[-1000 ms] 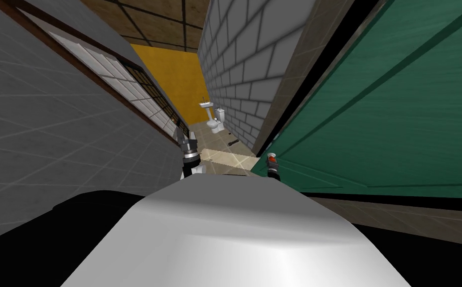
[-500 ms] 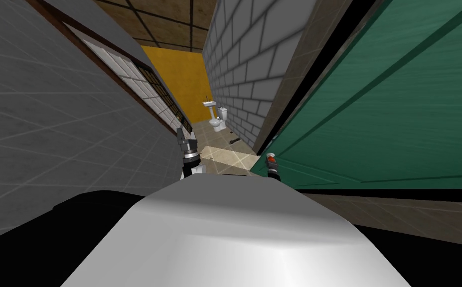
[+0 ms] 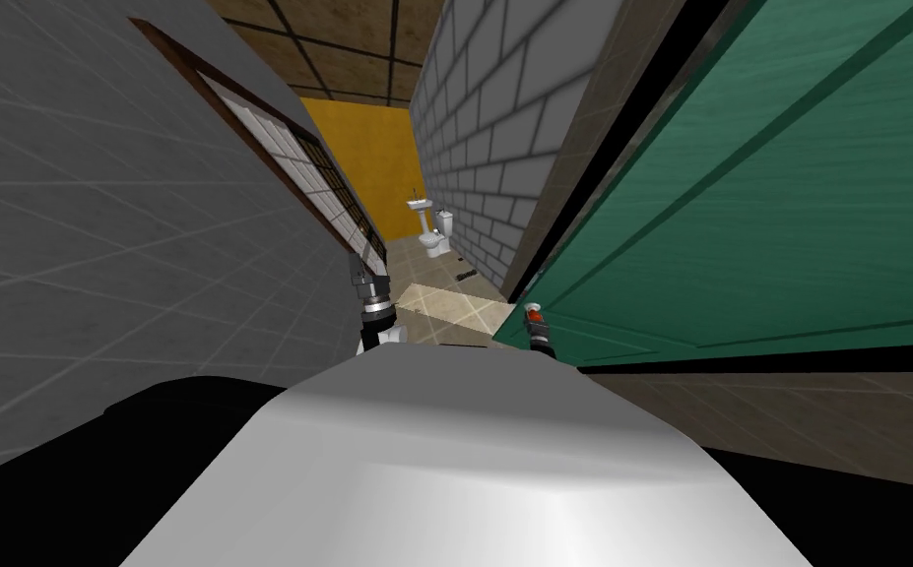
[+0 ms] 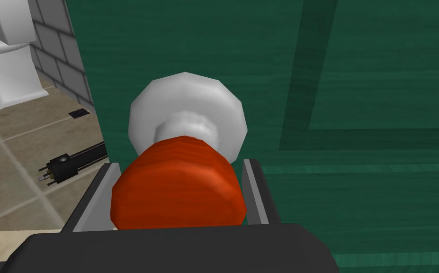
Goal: Pull the door open
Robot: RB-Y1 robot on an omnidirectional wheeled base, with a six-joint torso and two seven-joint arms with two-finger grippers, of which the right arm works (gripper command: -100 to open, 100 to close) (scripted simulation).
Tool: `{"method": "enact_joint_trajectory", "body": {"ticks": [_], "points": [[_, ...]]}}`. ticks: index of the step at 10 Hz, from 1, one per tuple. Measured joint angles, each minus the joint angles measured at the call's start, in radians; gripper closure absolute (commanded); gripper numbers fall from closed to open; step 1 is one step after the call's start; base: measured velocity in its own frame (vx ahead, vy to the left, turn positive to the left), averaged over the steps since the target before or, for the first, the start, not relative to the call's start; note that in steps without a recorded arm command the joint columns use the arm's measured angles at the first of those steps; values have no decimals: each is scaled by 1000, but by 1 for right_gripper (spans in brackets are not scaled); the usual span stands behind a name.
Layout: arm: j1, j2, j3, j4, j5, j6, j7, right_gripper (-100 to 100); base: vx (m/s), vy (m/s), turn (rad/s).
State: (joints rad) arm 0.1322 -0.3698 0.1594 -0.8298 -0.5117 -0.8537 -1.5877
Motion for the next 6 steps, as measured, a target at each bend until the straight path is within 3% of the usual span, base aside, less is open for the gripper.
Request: {"method": "enact_joint_trajectory", "body": {"ticks": [2,6], "points": [[2,-3,13,5,7,-6,-11,100,-111,-11,77],[18,-34,47,5,24,-38,-50,100,-191,-27,89]]}}
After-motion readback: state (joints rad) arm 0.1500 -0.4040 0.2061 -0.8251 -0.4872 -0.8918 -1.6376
